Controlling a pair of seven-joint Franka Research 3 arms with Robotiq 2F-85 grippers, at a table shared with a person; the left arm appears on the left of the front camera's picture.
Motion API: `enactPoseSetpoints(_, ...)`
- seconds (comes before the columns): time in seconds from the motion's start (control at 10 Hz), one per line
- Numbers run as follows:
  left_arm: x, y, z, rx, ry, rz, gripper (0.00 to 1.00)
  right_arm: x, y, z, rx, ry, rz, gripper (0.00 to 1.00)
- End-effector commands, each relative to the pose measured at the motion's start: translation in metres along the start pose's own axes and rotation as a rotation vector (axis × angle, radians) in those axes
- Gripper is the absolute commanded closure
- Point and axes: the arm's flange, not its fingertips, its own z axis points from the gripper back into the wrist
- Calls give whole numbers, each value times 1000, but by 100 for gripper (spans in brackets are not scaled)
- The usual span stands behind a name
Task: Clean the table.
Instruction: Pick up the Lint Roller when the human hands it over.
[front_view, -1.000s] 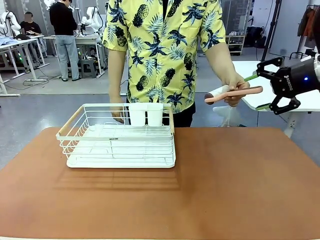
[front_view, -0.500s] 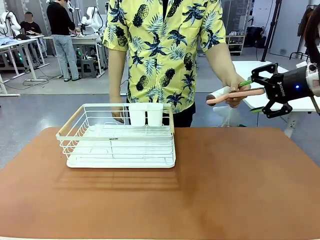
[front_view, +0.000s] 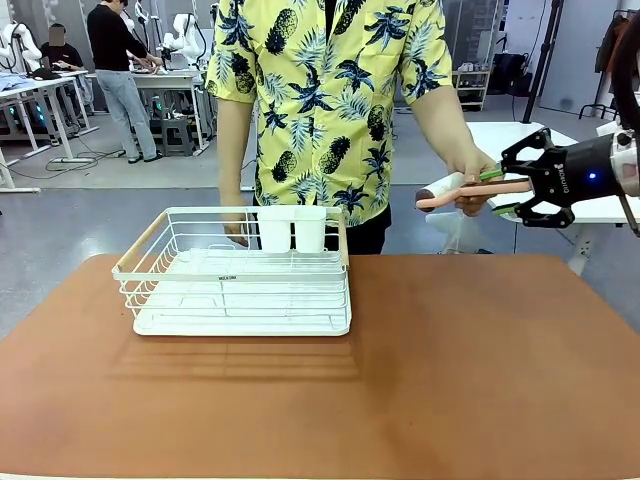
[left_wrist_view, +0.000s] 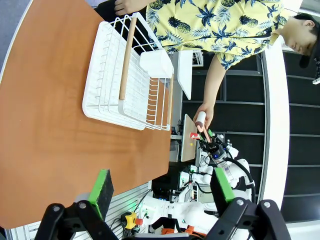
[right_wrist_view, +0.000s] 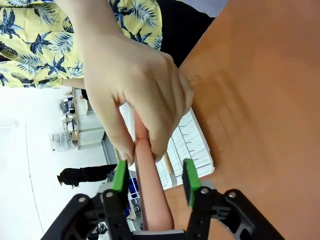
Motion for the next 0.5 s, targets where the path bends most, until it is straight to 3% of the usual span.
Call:
enactPoseSetpoints(0.0, -3, 0, 1, -13, -5, -3, 0, -35, -34, 30, 12, -28, 10, 44)
enactPoseSetpoints(0.1, -3, 0, 1, -13, -5, -3, 0, -34, -33, 31, 20, -35, 10, 84)
enactPoseSetpoints(0.2, -3, 0, 1, -13, -5, -3, 0, -32, -32, 32, 26, -40, 7, 64)
enactPoseSetpoints(0.3, -3, 0, 1, -13, -5, -3, 0, -31, -33, 32, 26, -41, 5, 100)
enactPoseSetpoints(0.4, -3, 0, 1, -13, -5, -3, 0, -31, -33, 32, 24, -40, 4, 83)
